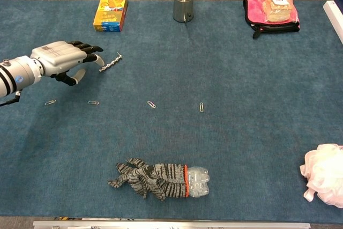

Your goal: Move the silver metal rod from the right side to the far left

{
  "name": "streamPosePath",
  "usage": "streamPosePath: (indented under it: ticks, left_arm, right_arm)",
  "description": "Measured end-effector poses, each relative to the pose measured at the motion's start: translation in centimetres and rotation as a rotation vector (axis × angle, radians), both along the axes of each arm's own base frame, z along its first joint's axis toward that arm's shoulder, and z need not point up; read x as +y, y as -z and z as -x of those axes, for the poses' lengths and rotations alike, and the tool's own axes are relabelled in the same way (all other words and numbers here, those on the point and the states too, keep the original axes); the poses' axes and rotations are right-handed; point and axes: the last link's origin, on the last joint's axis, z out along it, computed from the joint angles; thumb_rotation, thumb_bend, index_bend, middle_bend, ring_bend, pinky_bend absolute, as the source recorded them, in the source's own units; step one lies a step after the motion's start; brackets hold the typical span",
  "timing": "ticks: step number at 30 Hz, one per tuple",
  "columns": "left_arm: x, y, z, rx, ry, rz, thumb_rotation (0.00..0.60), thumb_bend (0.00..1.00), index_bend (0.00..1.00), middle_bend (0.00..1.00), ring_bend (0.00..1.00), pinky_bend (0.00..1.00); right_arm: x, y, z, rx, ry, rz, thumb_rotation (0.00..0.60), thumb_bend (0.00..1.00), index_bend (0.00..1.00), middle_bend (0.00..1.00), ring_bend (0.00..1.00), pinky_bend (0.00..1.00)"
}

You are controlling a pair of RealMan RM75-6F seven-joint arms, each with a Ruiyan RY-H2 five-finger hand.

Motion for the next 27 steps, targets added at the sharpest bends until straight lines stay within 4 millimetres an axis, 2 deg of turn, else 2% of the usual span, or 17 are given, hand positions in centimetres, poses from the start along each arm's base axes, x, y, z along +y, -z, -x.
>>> streamPosePath:
  ticks: [16, 27]
  left_arm:
    - [0.0, 0.7, 0.6, -0.001, -0.037, 0.025, 0.6, 0.7, 0.17, 0.0, 0.0, 0.0]
    - [1.3, -0.4, 1.6, 0.026, -0.03, -0.061, 0.6, 0.71, 0.17, 0.0, 0.0, 0.0]
  right_arm:
    - [-0.2, 0.3, 0.1, -0.003, 0.005, -0.018, 0.6, 0.09, 0.45, 0.4, 0.32, 0.4]
    - [-0.2, 0.5, 0.2, -0.007, 0.008, -0.023, 0.6, 0.09, 0.47, 0.4, 0.32, 0.4]
